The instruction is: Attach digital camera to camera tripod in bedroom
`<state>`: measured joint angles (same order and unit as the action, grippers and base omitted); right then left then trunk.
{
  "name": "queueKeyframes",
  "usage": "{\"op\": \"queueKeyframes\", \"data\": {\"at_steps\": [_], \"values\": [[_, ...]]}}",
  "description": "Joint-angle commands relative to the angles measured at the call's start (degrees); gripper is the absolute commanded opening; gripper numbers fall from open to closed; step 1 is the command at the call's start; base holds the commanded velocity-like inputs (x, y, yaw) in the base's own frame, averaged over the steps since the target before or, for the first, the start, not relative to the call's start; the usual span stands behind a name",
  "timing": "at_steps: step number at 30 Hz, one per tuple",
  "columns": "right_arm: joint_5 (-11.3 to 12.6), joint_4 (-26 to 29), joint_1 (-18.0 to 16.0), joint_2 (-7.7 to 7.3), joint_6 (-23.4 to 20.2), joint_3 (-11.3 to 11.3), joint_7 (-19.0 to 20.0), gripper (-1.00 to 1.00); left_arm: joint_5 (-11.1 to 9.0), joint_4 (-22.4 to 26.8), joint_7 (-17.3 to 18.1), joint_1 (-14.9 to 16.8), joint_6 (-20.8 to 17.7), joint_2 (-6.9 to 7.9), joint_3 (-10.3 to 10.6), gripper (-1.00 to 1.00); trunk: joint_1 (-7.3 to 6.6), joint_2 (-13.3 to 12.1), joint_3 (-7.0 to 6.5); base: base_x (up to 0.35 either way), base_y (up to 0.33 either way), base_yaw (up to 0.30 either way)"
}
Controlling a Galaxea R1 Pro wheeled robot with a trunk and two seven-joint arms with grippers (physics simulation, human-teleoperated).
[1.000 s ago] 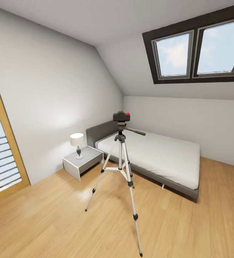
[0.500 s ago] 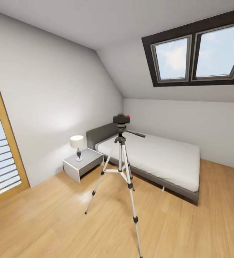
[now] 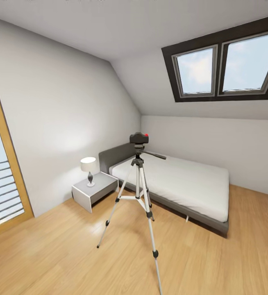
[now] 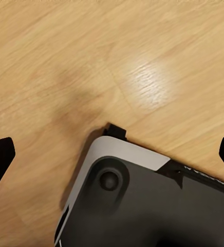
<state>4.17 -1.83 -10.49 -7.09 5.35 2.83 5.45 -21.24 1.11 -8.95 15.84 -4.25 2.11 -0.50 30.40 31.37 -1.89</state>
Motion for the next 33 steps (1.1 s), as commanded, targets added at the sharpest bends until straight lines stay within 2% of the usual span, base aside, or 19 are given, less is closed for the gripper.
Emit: {"op": "queueKeyframes", "data": {"at_steps": [1, 19, 33], "values": [[0.44, -0.19, -0.06, 0.0, 0.33, 0.3, 0.26, 1.0, -0.2, 0.12, -0.19, -0.02, -0.32, 0.0, -0.03, 1.0, 0.02, 0.03, -0.06, 0.0, 0.0, 0.0], [0.4, -0.21, -0.06, 0.06, 0.18, 0.34, 0.26, 1.0, -0.2, 0.12, -0.19, -0.02, -0.32, 0.0, -0.03, 1.0, 0.02, 0.03, -1.26, 0.0, 0.0, 0.0], [-0.1, -0.11, -0.06, -0.05, 0.31, 0.73, 0.31, 1.0, -0.2, 0.12, -0.19, -0.02, -0.32, 0.0, -0.03, 1.0, 0.02, 0.03, -1.38, 0.0, 0.0, 0.0]]}}
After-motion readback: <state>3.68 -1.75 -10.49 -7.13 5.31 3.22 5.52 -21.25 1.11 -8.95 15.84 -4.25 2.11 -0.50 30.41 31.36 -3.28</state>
